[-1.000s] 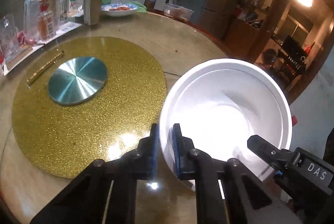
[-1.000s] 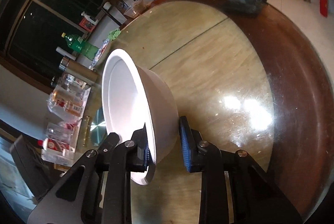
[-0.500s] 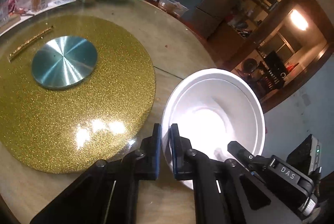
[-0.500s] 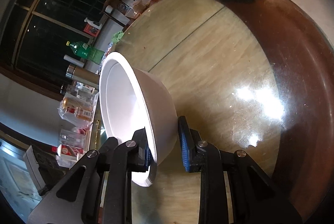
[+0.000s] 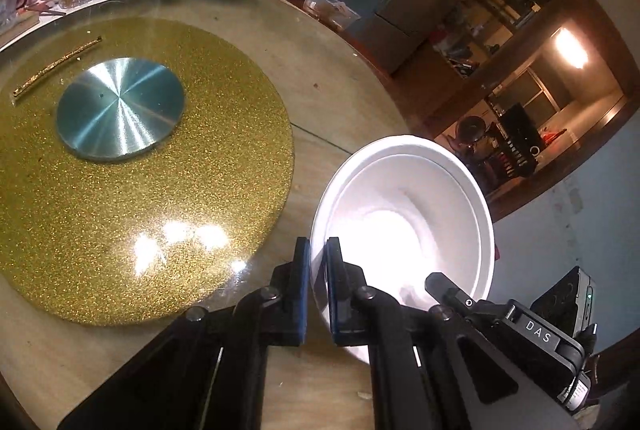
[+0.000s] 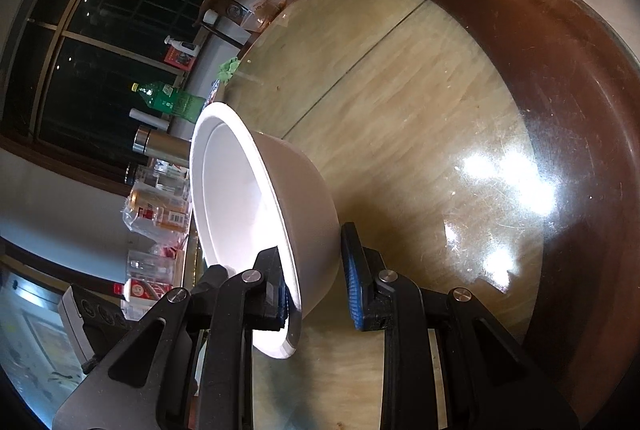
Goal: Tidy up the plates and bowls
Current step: 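Lift the white bowl with both tools and tilt it upright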
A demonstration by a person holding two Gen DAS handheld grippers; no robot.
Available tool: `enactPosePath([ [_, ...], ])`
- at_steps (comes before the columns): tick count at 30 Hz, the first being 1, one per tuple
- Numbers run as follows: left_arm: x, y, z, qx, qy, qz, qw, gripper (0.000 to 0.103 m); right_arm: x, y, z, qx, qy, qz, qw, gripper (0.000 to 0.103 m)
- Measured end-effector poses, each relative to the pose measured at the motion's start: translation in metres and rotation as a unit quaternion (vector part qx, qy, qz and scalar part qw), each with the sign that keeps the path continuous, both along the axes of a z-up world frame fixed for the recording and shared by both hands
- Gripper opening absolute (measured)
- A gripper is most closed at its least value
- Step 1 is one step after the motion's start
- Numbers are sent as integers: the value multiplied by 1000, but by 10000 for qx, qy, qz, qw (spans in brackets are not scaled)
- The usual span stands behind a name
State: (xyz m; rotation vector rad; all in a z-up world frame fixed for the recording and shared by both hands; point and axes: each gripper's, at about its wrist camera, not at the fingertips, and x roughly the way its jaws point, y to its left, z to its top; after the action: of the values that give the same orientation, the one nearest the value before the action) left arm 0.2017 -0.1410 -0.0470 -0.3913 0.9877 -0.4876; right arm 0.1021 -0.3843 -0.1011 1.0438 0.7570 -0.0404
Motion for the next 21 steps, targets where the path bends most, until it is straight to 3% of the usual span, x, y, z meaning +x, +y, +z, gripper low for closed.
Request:
enactPosePath([
  [13,-9,-3,7,483,-344,203,9980,6,6,6,0,42,-36,165,9998,22],
  [21,-20,-7,18,738,-815,243,9936,6,10,8,0,11,-84,199,9998,17],
])
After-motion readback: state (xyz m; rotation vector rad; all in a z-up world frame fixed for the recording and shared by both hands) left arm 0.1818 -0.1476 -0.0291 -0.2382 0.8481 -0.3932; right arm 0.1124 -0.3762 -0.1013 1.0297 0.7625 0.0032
